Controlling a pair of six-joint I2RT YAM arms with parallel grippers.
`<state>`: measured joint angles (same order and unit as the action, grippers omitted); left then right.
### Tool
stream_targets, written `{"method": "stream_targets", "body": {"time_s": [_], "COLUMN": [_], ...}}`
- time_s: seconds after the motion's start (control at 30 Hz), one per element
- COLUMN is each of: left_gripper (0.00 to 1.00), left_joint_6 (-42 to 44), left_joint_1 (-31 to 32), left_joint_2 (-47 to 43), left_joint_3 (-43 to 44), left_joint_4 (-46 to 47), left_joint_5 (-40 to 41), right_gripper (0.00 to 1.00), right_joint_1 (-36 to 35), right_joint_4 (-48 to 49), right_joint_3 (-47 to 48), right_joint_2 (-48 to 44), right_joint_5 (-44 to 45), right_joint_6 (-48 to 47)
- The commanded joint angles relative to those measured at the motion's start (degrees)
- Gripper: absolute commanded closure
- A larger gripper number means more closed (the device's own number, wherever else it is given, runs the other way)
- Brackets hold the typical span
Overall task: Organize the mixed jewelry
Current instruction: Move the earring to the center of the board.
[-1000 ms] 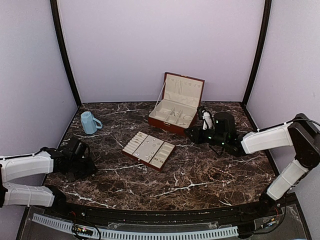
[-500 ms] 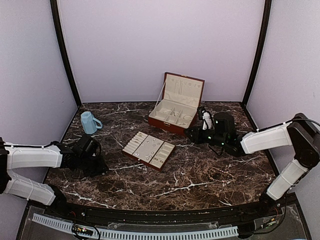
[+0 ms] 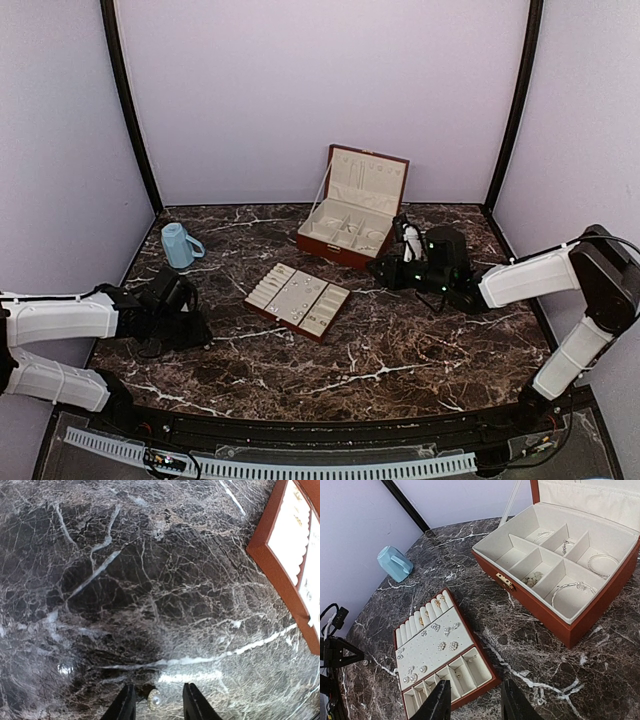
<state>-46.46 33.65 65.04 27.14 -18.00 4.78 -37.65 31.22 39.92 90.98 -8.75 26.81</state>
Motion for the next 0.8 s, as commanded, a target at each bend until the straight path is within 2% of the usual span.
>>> {"method": "stream_targets", "body": {"time_s": [0.0,0.43,0.77], "left_gripper": [0.65,0.75,0.76], "left_joint_6": [3.4,6.7,10.0], "left_joint_1": [0.2,0.9,1.2], "left_joint_2": [-0.4,-1.8,-3.5], "left_joint_3": [-1.2,-3.3,-5.1], "left_joint_4": [-1.9,-2.0,-0.1], "left_joint_5": [0.5,1.2,0.4], "right_gripper": [0.65,0.65,0.65], "right_joint_1": [0.4,0.4,0.4], "right_joint_4": [2.6,3.6,4.0], "right_joint_3": [-0.2,-0.2,0.0], "right_joint_2": [0.3,1.0,1.5], "right_joint_5": [-0.6,-1.3,-1.7], "right_joint_6": [0.6,1.5,2.1]}}
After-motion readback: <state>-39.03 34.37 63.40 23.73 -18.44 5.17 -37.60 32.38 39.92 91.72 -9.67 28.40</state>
